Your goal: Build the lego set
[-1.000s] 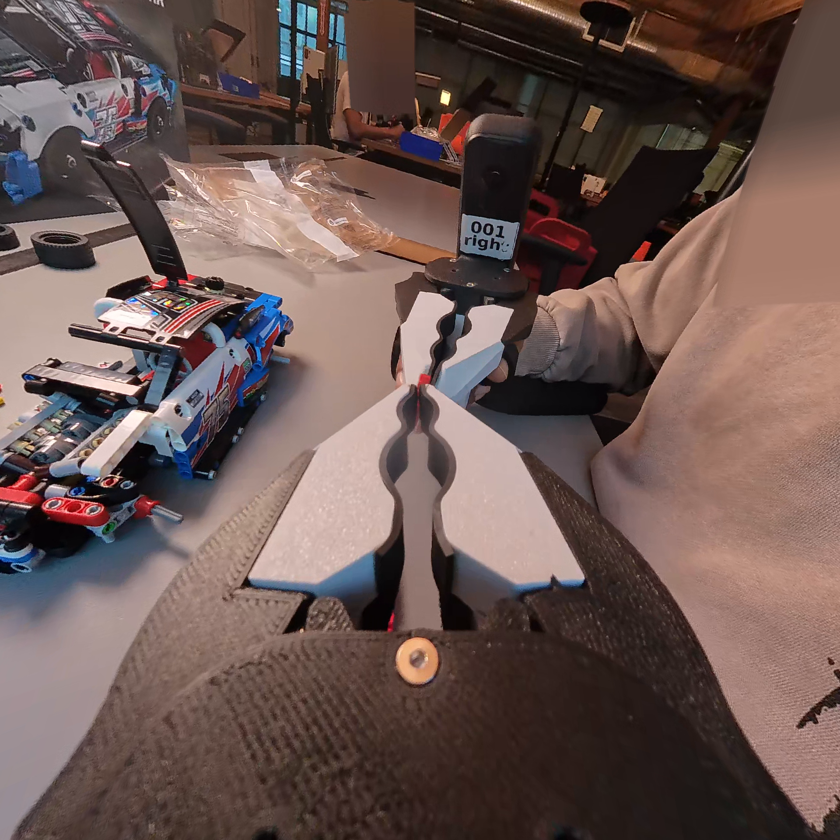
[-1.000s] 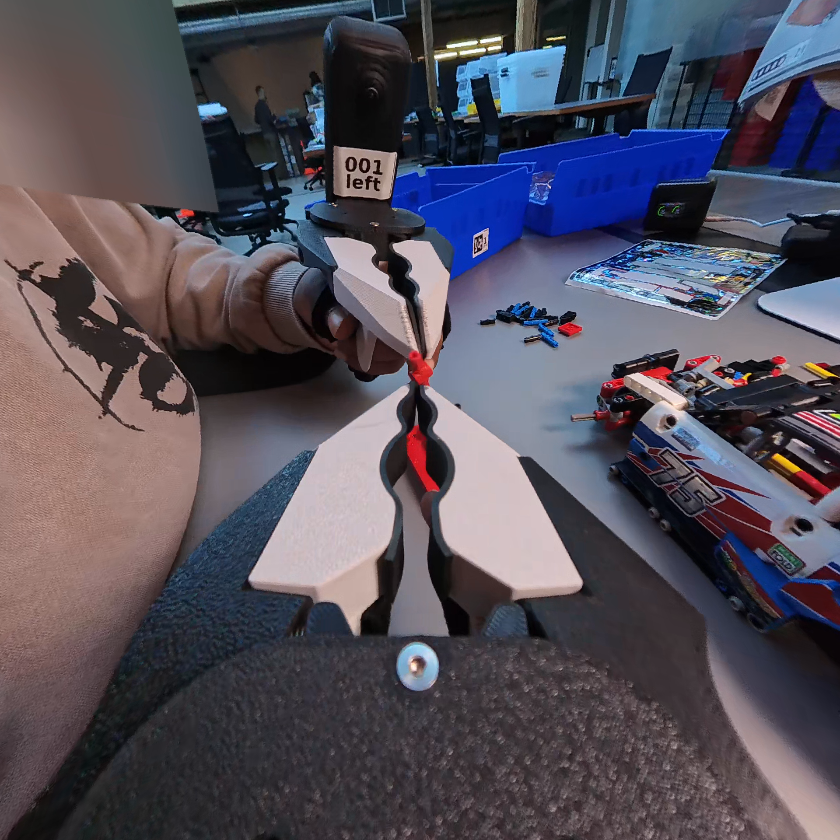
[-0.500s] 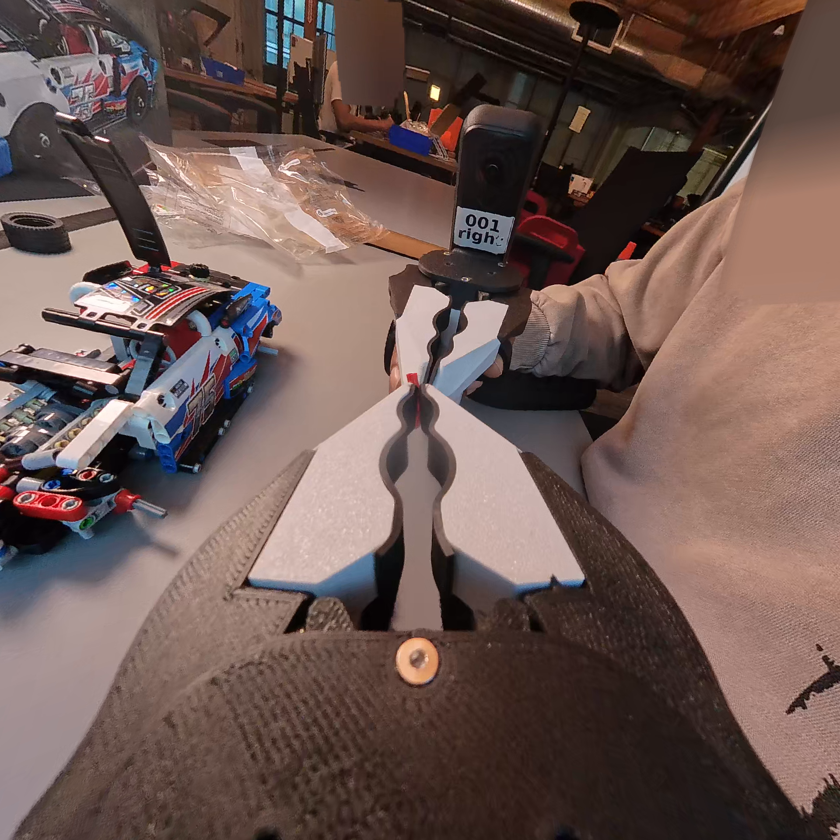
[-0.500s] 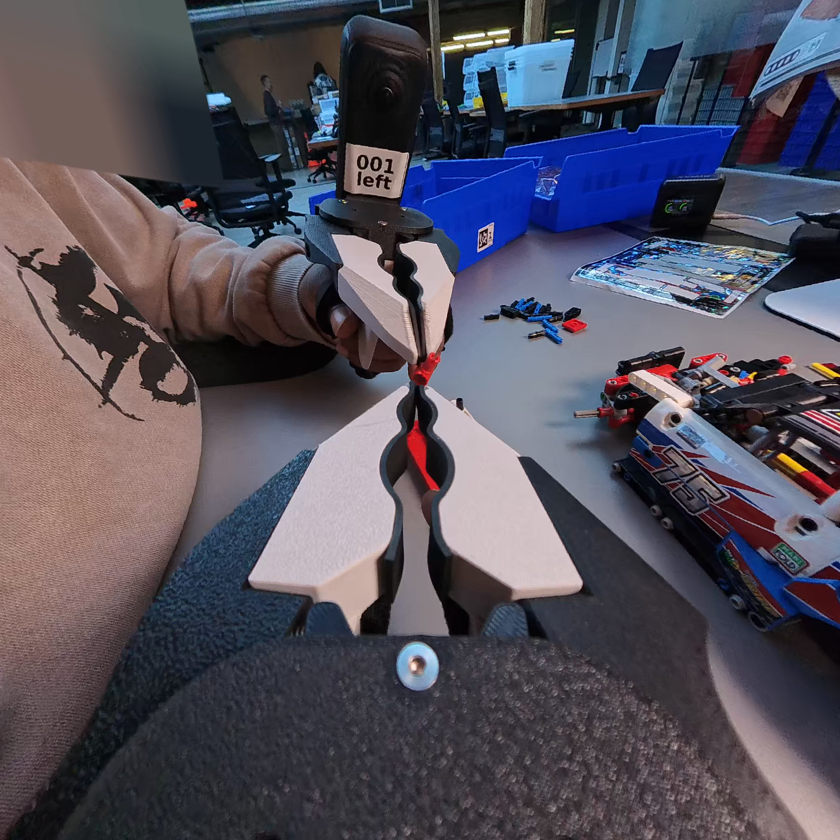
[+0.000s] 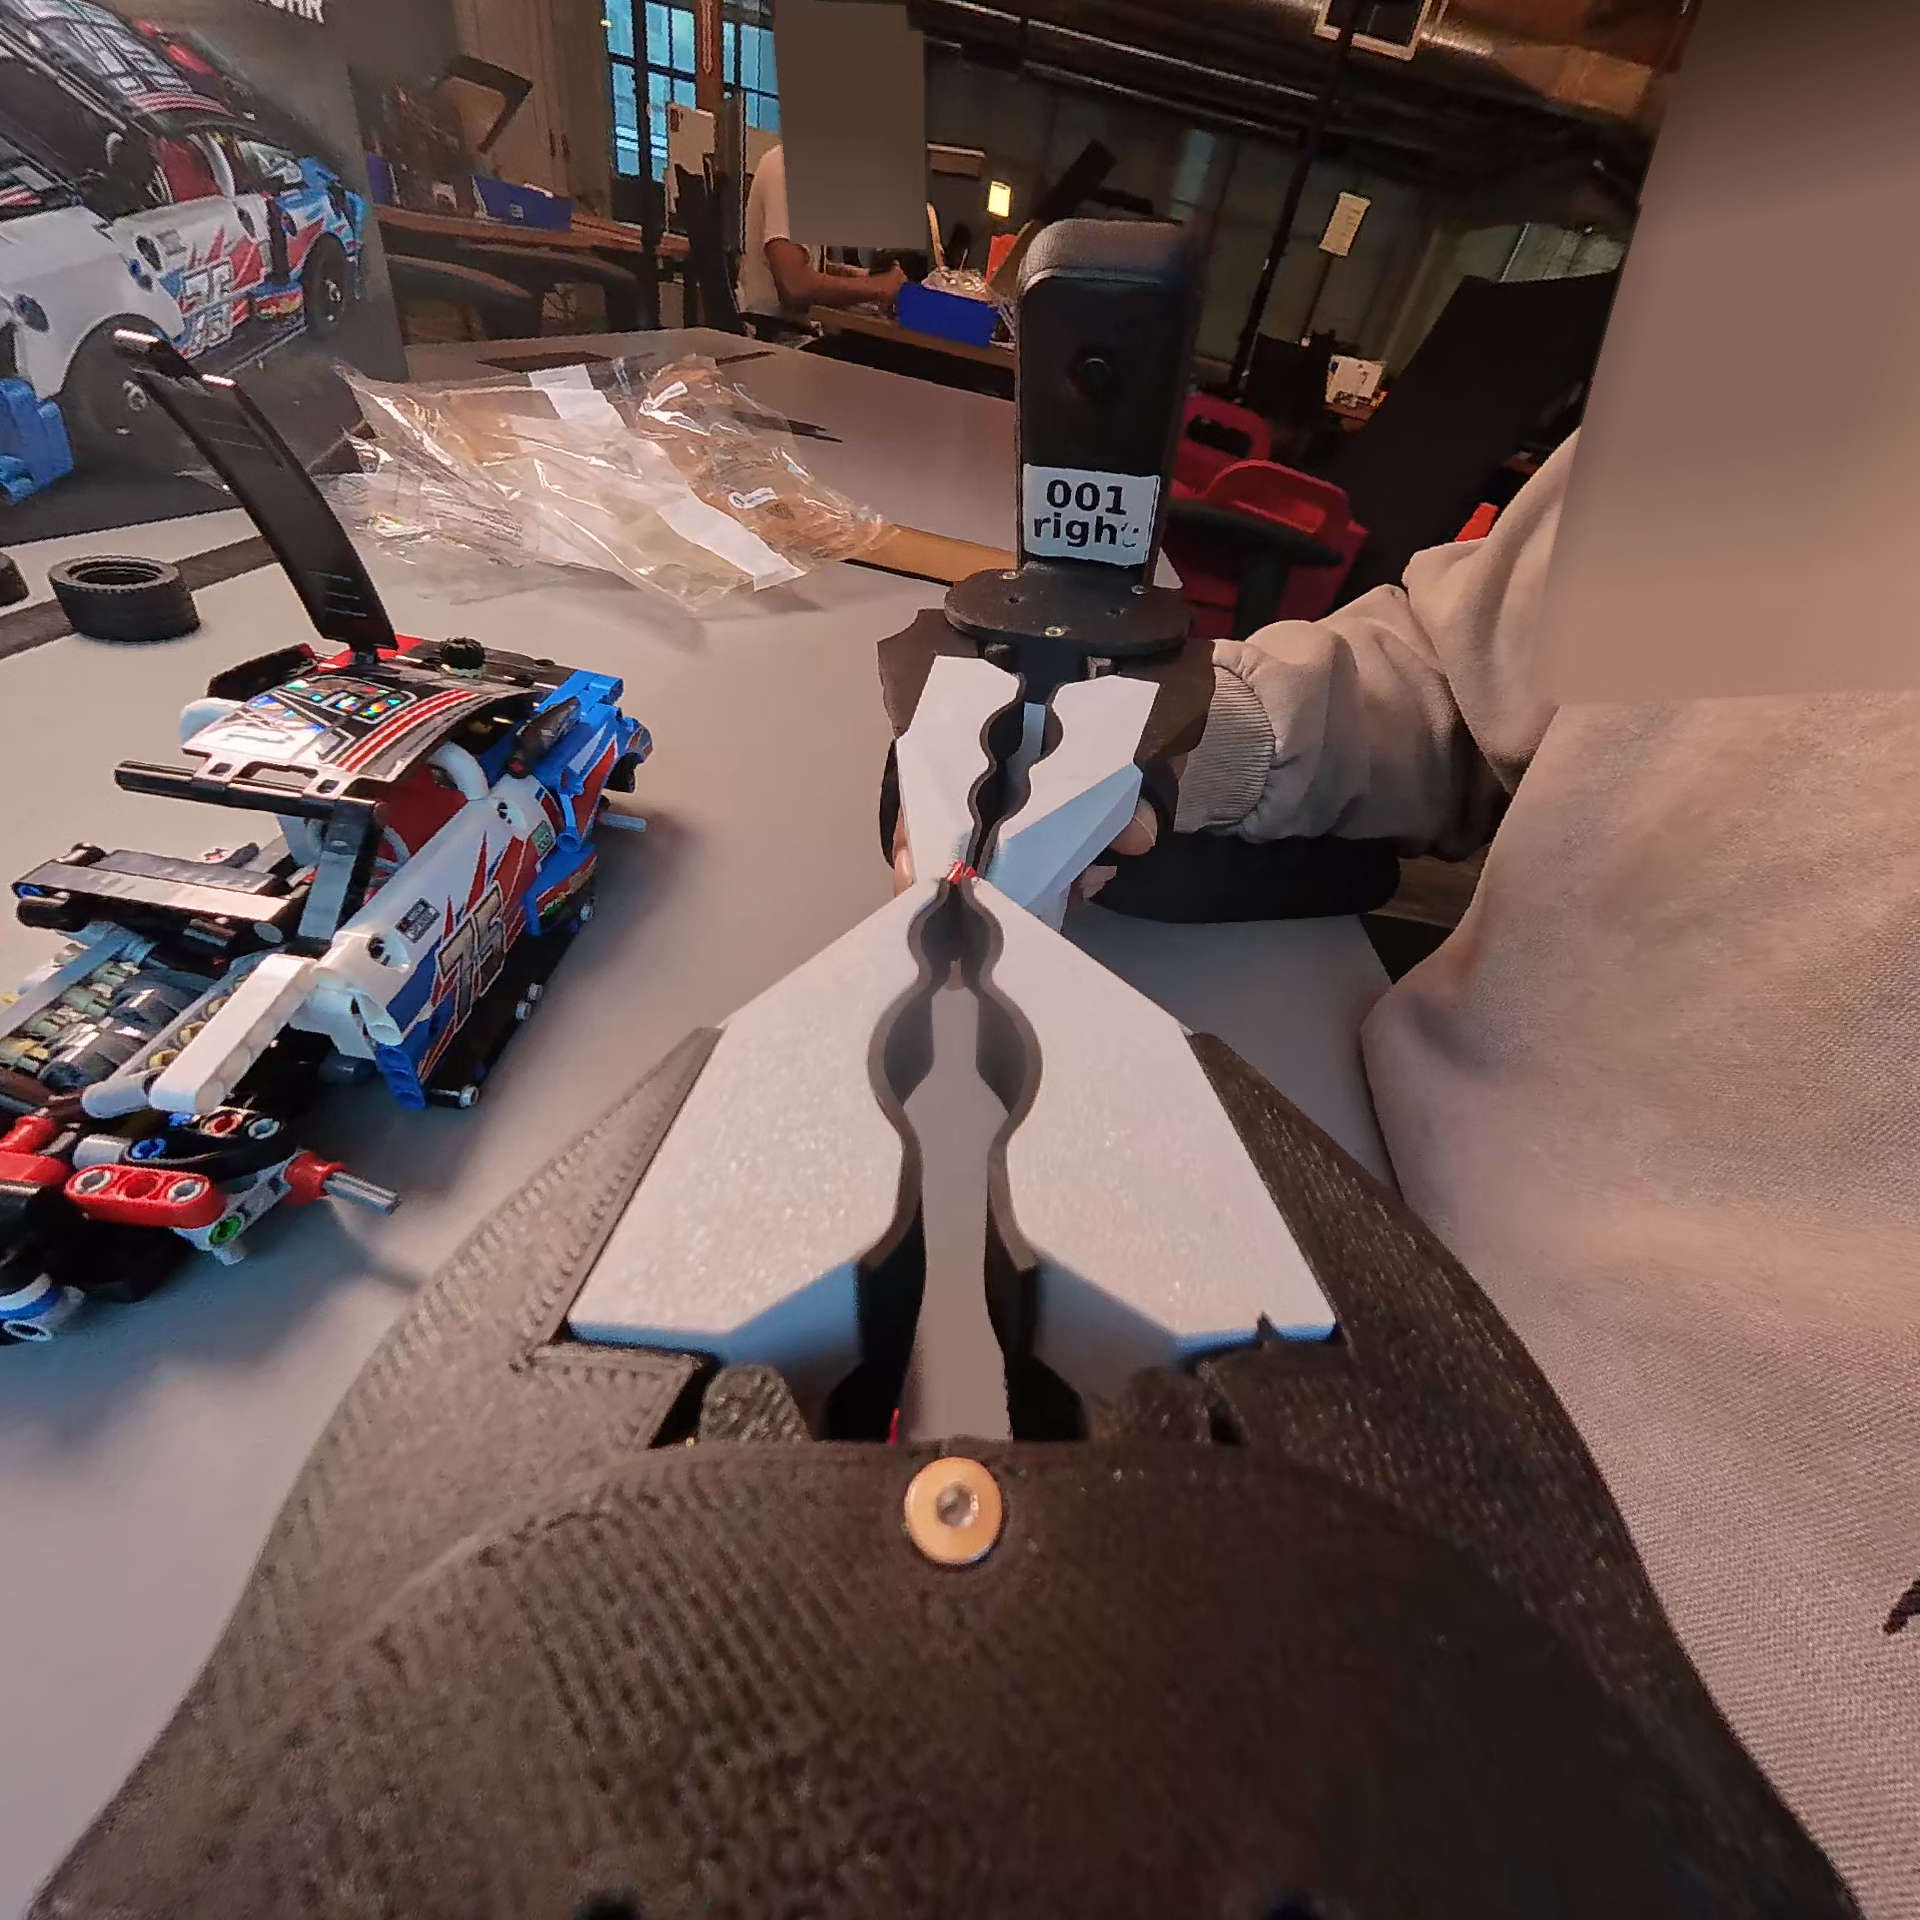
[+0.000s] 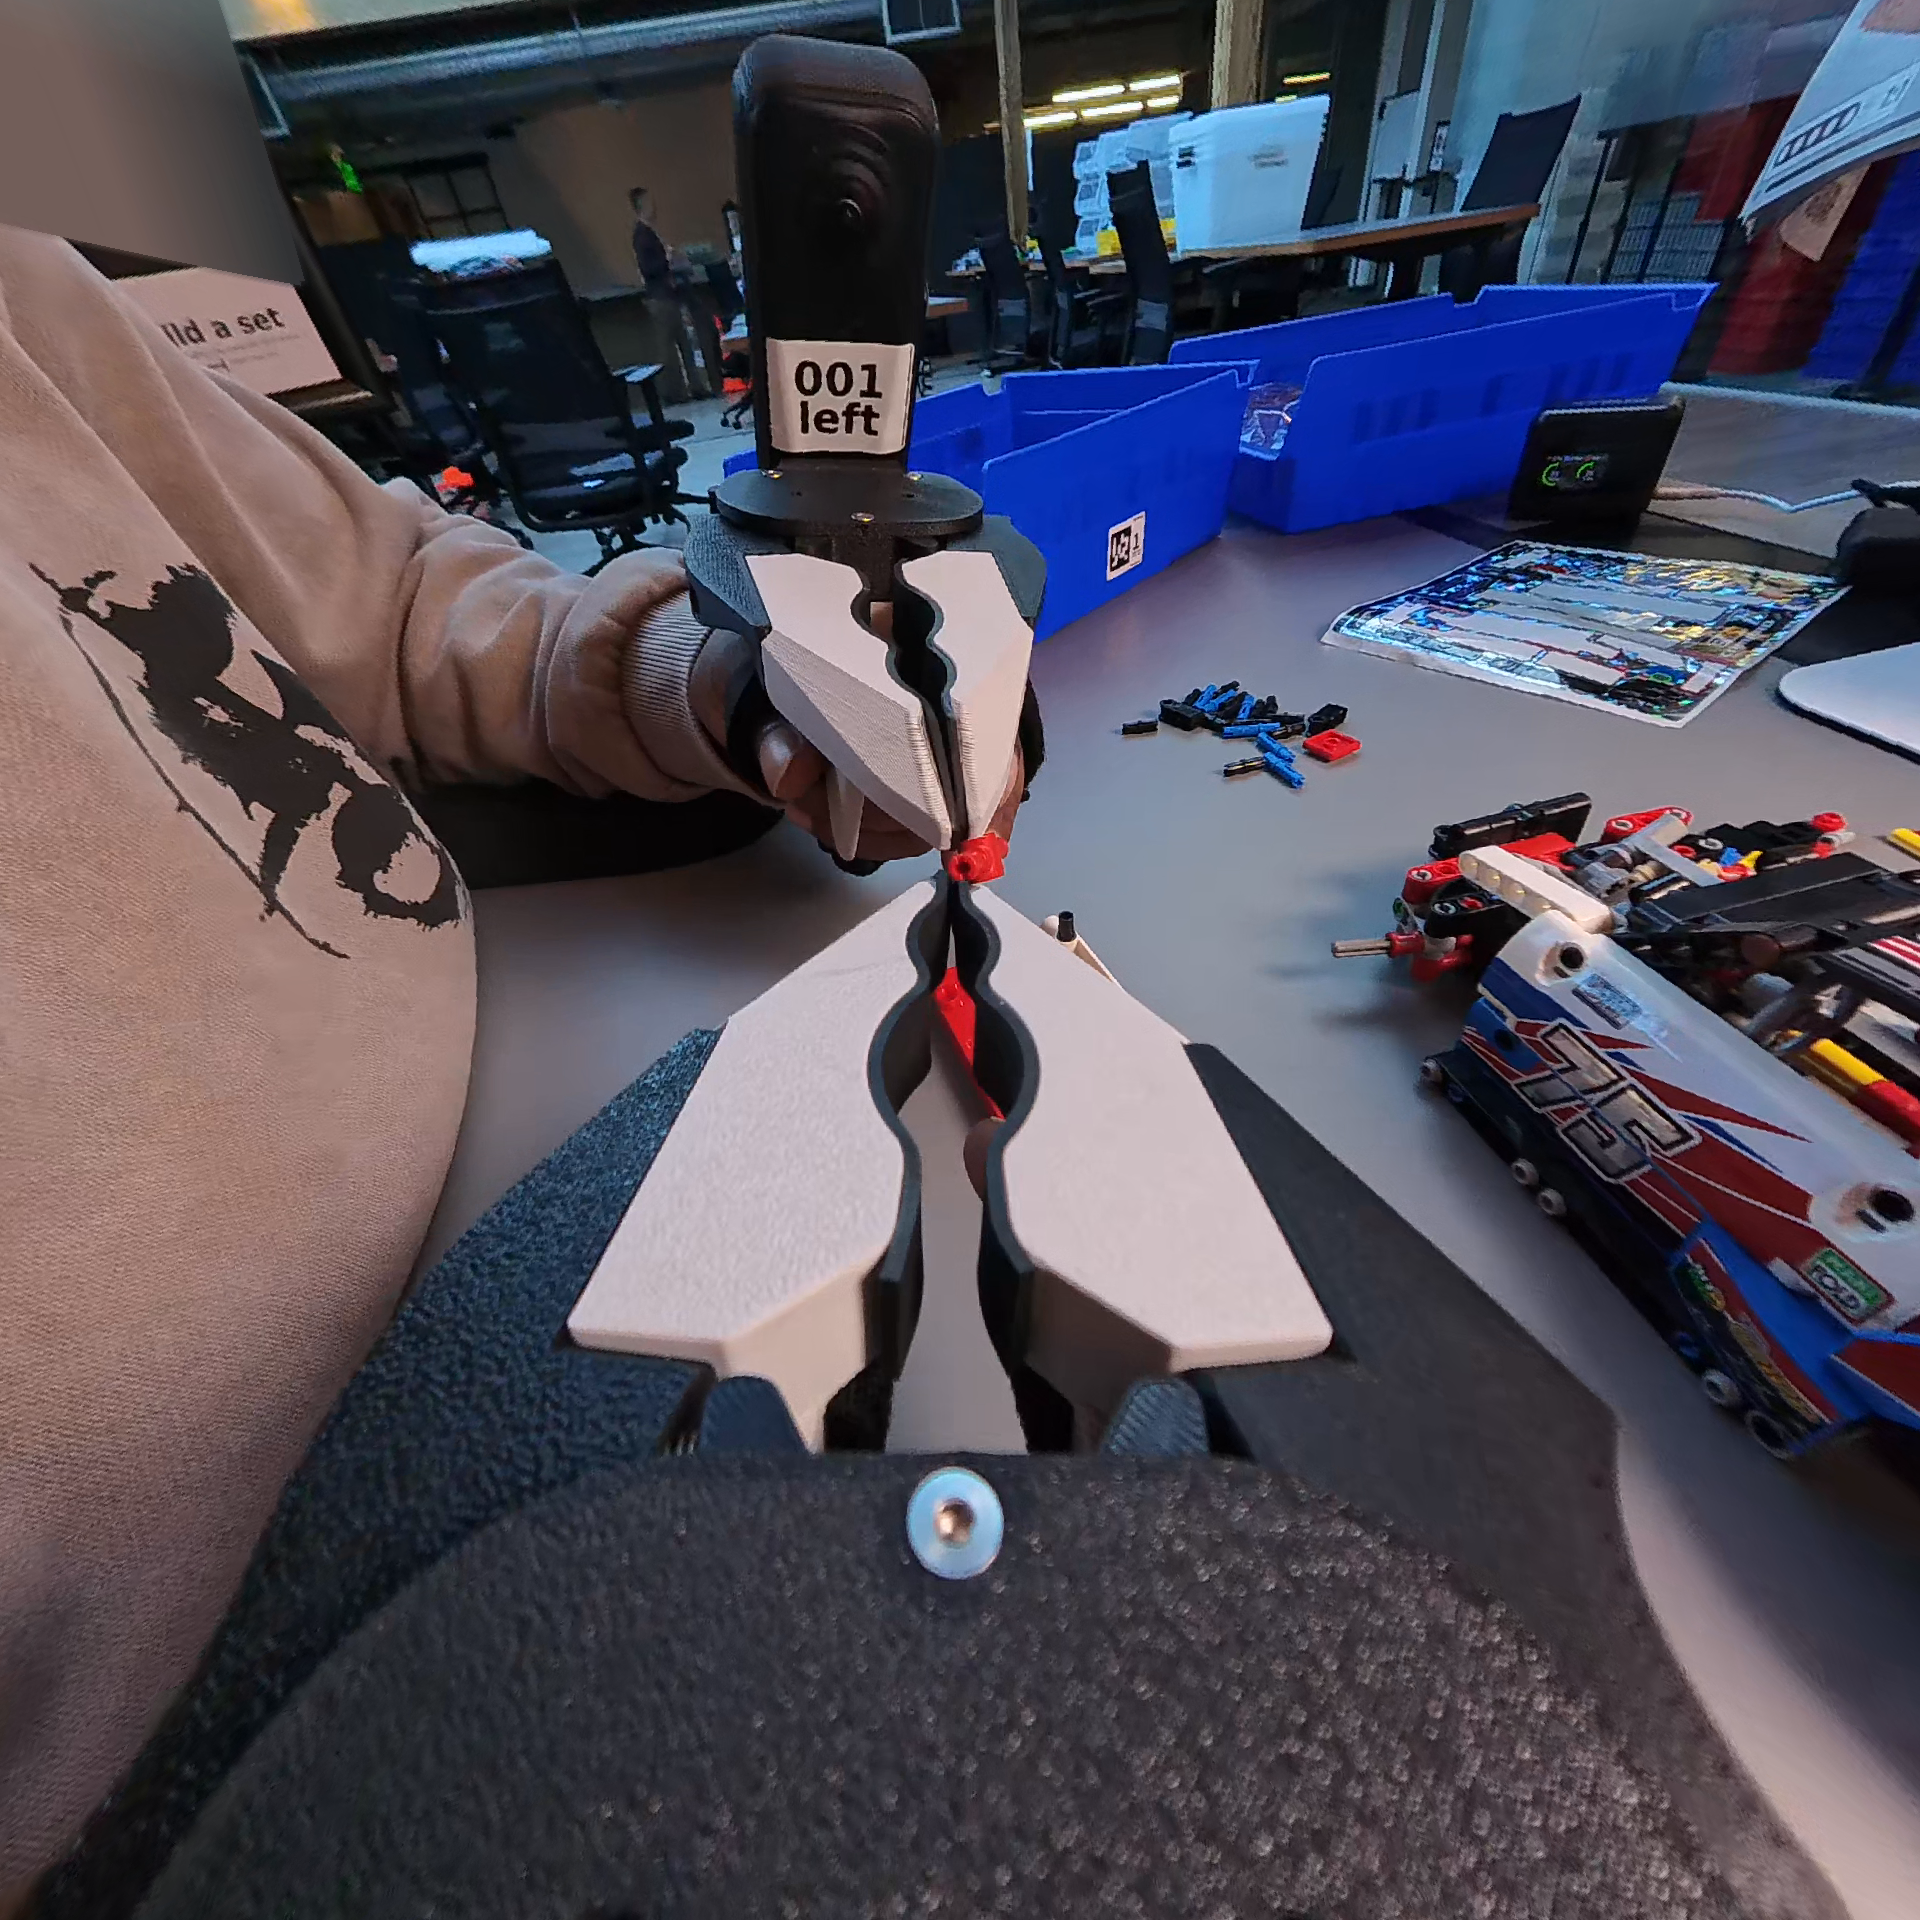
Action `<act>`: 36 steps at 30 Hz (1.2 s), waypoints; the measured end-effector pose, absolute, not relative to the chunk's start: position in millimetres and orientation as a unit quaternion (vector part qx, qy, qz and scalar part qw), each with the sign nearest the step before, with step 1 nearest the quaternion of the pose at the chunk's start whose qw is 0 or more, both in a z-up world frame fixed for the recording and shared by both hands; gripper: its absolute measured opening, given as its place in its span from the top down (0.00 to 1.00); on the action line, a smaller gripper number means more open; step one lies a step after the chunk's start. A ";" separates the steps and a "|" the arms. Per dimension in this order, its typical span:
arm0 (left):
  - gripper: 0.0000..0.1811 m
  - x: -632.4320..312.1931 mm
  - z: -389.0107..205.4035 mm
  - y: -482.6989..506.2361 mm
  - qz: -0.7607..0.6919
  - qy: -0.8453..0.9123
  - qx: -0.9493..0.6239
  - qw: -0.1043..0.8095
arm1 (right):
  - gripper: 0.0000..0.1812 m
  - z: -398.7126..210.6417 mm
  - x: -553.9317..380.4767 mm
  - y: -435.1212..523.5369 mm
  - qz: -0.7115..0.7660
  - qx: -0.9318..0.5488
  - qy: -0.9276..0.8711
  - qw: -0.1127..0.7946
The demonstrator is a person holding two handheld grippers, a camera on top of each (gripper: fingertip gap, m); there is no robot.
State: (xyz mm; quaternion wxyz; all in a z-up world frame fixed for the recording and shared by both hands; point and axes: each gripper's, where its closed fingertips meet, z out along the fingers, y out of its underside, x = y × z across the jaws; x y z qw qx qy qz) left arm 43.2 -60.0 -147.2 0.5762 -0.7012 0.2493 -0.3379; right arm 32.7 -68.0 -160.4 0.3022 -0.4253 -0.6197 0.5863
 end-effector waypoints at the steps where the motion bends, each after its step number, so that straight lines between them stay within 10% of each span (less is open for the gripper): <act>1: 1.00 43.0 -147.7 -59.7 -0.338 0.248 -0.702 0.575 | 1.00 -160.9 32.5 -67.7 0.585 -0.426 -0.620 0.303; 36: 1.00 21.6 -220.0 -45.1 -0.181 0.292 -0.829 0.442 | 1.00 -230.0 22.0 -44.0 0.346 -0.448 -0.761 0.318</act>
